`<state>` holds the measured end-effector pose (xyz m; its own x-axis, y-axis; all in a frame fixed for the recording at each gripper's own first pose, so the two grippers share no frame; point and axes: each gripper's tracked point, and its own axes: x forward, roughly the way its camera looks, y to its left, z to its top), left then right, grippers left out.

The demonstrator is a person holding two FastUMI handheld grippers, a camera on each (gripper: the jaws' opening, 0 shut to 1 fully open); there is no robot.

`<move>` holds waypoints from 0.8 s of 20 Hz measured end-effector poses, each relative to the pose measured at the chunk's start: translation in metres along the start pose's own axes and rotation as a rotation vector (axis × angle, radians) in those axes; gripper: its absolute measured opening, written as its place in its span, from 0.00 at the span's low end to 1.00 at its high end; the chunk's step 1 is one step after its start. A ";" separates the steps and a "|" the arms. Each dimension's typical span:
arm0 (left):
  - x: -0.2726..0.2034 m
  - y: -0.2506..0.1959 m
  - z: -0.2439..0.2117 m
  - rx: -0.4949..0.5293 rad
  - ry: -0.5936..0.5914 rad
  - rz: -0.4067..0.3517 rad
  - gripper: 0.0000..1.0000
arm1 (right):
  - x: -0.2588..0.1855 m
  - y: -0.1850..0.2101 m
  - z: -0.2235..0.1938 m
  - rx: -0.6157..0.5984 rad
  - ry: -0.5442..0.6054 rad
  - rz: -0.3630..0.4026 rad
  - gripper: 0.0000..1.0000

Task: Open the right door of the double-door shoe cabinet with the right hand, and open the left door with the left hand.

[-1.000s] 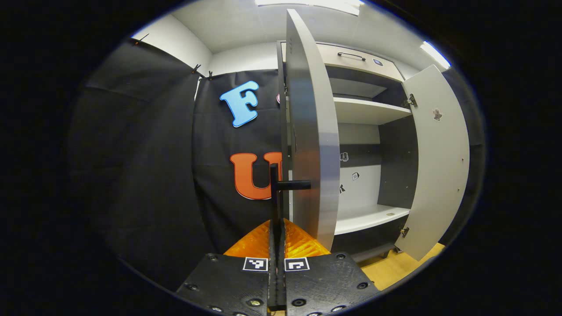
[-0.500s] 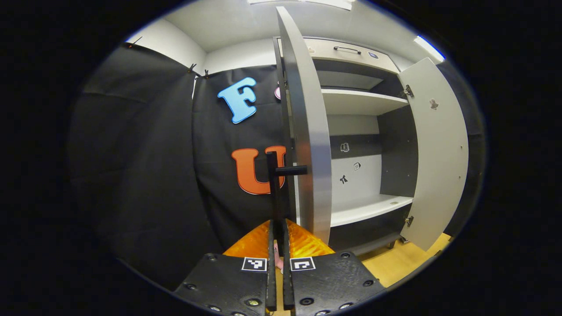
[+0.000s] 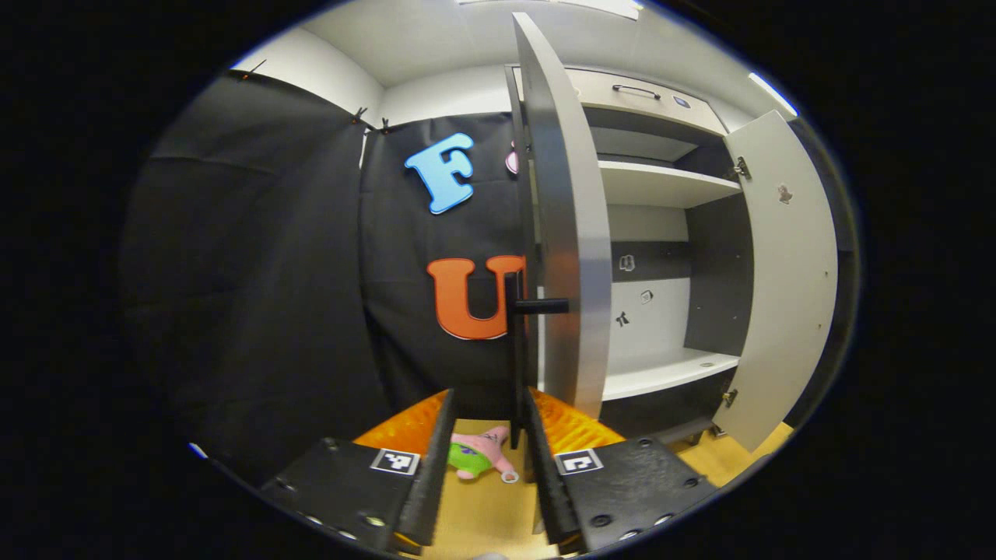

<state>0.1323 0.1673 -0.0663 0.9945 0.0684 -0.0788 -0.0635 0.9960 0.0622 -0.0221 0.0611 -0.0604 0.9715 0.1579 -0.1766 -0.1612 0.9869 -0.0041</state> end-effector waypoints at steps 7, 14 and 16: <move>-0.054 0.015 -0.005 -0.017 0.007 0.049 0.97 | 0.006 -0.006 0.004 0.014 -0.009 -0.030 1.00; -0.112 -0.031 0.016 -0.014 -0.006 0.003 0.97 | 0.008 -0.006 0.011 0.003 -0.022 -0.044 0.99; -0.120 -0.053 0.020 -0.028 -0.005 -0.024 0.97 | 0.008 -0.009 0.014 -0.002 -0.028 -0.053 0.99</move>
<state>0.0182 0.1053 -0.0402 0.9962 0.0438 -0.0752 -0.0414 0.9986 0.0329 -0.0103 0.0541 -0.0480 0.9831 0.1066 -0.1486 -0.1101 0.9938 -0.0148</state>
